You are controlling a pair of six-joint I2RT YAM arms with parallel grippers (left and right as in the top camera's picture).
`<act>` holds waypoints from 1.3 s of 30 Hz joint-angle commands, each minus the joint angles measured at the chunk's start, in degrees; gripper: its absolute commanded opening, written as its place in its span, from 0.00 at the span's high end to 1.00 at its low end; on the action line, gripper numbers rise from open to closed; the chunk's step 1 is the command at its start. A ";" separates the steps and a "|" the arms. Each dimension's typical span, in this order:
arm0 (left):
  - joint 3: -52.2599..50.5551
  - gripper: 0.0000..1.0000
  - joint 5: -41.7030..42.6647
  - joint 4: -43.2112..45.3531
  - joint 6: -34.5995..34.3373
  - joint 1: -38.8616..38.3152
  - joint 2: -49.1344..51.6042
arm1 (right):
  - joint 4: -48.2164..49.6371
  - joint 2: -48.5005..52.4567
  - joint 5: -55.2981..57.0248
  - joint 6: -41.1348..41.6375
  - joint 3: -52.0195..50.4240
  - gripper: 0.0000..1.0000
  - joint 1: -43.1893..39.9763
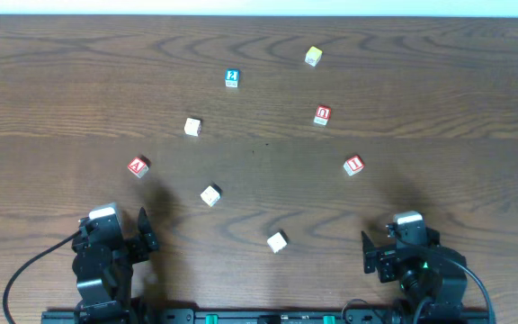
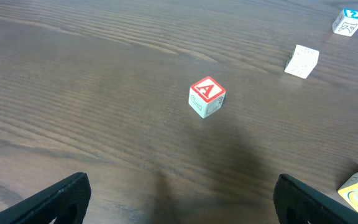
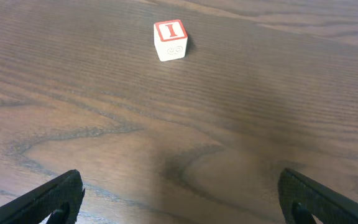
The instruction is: Spell out Ai2
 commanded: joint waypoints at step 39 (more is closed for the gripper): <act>-0.50 0.05 0.57 0.17 0.37 0.13 -0.35 | 29.62 -0.26 -4.98 48.43 -0.85 0.01 0.31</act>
